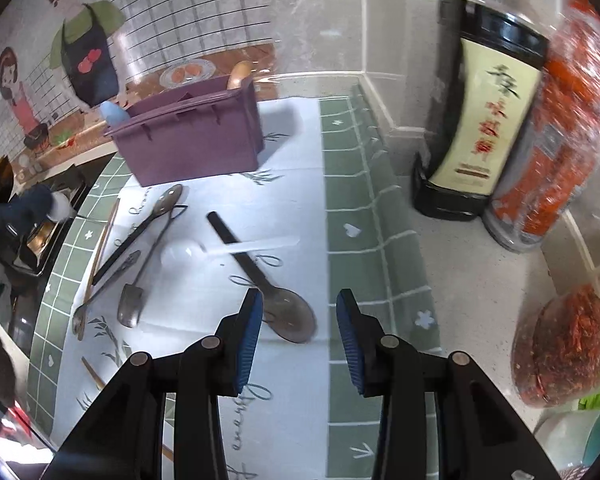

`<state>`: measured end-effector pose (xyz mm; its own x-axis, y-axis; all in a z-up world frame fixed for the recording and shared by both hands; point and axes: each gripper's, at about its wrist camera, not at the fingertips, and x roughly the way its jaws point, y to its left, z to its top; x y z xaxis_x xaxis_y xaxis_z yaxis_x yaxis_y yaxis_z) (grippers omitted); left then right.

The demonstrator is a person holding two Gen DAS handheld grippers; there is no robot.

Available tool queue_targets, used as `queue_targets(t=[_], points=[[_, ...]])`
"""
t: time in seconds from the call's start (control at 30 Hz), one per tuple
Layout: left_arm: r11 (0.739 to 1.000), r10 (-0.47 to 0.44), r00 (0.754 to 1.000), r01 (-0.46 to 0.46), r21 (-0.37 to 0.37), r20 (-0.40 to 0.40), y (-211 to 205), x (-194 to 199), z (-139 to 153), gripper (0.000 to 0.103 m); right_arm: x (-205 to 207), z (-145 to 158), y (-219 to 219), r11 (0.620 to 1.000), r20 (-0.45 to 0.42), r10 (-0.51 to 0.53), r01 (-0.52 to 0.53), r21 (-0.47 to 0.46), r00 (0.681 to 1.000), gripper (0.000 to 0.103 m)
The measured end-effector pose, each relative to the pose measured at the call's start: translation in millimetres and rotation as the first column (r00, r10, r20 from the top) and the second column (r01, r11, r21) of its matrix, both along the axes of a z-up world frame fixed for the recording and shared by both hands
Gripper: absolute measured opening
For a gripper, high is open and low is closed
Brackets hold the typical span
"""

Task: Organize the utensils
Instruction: 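Withdraw both open tools from the caddy back toward the remaining utensils, then grasp the small metal ladle with the left tool while the right tool reaches for the wooden chopstick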

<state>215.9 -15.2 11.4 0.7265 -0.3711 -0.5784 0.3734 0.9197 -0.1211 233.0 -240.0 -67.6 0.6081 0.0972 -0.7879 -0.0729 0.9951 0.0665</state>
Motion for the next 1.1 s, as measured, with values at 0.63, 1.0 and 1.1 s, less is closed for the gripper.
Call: queue_targets(t=[0.63, 1.0, 1.1], points=[[0.969, 0.178, 0.914, -0.228, -0.099, -0.366, 96, -1, -75, 0.010, 25, -14, 98, 0.937, -0.065, 0.346, -0.348, -0.028, 0.936, 0.041], [0.960, 0.153, 0.808, -0.258, -0.109, -0.569, 86, 12, -119, 0.022, 70, -51, 142, 0.918, -0.129, 0.380, -0.391, -0.070, 0.916, 0.012], [0.952, 0.151, 0.781, -0.280, -0.123, -0.606, 87, 20, -126, 0.026, 63, -58, 140, 0.914, -0.147, 0.388, -0.400, -0.065, 0.910, 0.012]])
